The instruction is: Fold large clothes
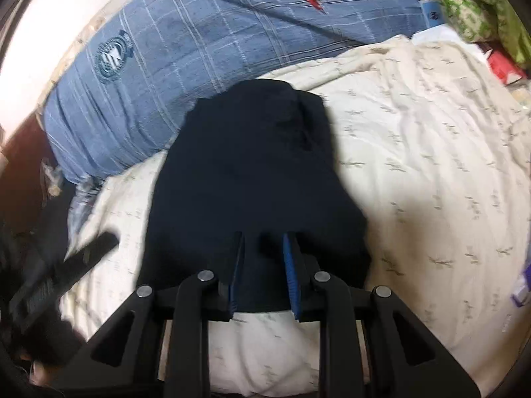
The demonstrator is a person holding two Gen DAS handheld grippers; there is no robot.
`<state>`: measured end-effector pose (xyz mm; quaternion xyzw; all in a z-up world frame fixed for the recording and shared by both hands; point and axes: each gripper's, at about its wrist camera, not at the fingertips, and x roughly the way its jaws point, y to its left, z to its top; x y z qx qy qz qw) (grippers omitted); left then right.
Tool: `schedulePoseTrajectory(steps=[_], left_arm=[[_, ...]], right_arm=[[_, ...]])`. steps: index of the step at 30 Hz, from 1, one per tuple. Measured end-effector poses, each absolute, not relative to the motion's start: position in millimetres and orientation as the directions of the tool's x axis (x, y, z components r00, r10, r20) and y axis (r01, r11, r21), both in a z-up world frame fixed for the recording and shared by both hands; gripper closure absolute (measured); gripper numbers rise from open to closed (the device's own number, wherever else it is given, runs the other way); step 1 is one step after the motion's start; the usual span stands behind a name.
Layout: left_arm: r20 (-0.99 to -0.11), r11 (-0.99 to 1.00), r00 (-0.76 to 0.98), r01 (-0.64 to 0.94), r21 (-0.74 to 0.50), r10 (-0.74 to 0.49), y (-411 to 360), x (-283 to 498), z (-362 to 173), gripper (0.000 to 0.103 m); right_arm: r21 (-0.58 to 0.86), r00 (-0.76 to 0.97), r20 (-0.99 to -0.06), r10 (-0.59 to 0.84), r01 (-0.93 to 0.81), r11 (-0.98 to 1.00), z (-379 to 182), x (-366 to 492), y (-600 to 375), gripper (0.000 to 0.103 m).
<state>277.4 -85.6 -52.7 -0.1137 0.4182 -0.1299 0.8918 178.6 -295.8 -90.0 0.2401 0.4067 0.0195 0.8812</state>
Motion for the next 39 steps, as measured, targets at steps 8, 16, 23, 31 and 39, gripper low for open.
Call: schedulePoseTrajectory(steps=[8,16,23,31,39], left_arm=[[-0.819,0.923,0.443,0.288,-0.255,-0.364,-130,381,-68,0.007],[-0.889,0.928,0.297,0.240,-0.285,-0.350,-140,410,-145,0.001],[-0.759,0.857,0.404,0.167,-0.487,-0.510,-72,330,-88,0.010],[-0.493,0.459,0.261,-0.184,-0.869,-0.830,-27,219,-168,0.008],[-0.282,0.223,0.362,-0.199,-0.954,-0.889,-38,221,-179,0.008]], right_arm=[[0.426,0.635,-0.712,0.300,0.052,0.903,-103,211,-243,0.078],[0.276,0.501,-0.845,0.187,0.108,0.955,-145,218,-254,0.092],[0.444,0.606,-0.760,0.237,0.218,0.869,-114,173,-308,0.072],[0.579,0.636,-0.707,0.310,0.267,0.771,-114,156,-315,0.046],[0.582,0.622,-0.721,0.305,0.305,0.754,-116,160,-316,0.046]])
